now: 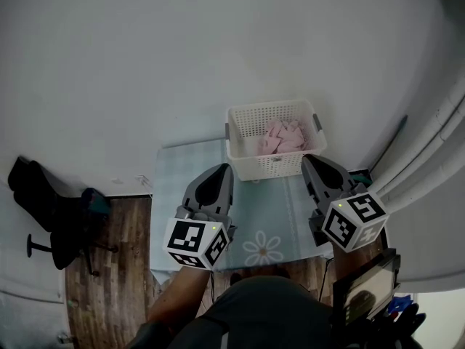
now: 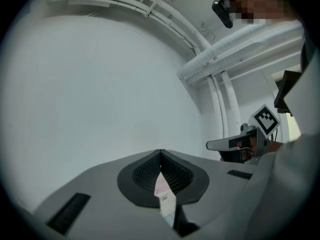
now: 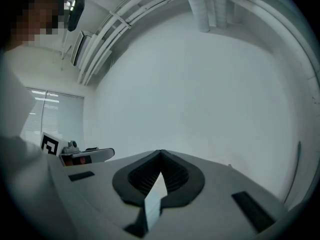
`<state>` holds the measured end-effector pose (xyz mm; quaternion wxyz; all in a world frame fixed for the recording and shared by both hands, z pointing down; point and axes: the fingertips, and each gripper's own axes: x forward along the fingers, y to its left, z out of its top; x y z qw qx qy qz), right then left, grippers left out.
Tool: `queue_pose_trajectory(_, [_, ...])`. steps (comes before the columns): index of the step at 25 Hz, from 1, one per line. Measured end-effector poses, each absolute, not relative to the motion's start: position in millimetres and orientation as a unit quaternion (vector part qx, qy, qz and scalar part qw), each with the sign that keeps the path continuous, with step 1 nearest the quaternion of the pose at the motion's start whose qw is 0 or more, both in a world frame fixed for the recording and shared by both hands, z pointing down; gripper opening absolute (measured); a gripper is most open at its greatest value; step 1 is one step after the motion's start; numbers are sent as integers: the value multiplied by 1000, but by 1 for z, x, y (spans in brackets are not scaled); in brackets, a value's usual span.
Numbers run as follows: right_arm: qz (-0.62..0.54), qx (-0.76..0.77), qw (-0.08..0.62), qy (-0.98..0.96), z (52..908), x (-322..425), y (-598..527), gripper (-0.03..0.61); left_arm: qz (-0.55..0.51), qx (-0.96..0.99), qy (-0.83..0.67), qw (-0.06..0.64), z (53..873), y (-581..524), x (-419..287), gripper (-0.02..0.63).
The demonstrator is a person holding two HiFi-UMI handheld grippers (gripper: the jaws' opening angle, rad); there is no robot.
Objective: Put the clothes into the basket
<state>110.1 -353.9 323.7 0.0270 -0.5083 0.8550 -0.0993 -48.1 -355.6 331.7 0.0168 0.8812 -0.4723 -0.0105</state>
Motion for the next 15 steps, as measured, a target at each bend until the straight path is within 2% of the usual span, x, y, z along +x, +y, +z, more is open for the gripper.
queue_pose_trajectory(9, [-92, -510, 26, 855, 323, 110, -354, 12, -16, 874, -484, 30, 334, -357, -62, 9])
queue_pose_trajectory(15, [-80, -507, 23, 858, 324, 85, -344, 12, -12, 879, -477, 15, 332, -344, -83, 9])
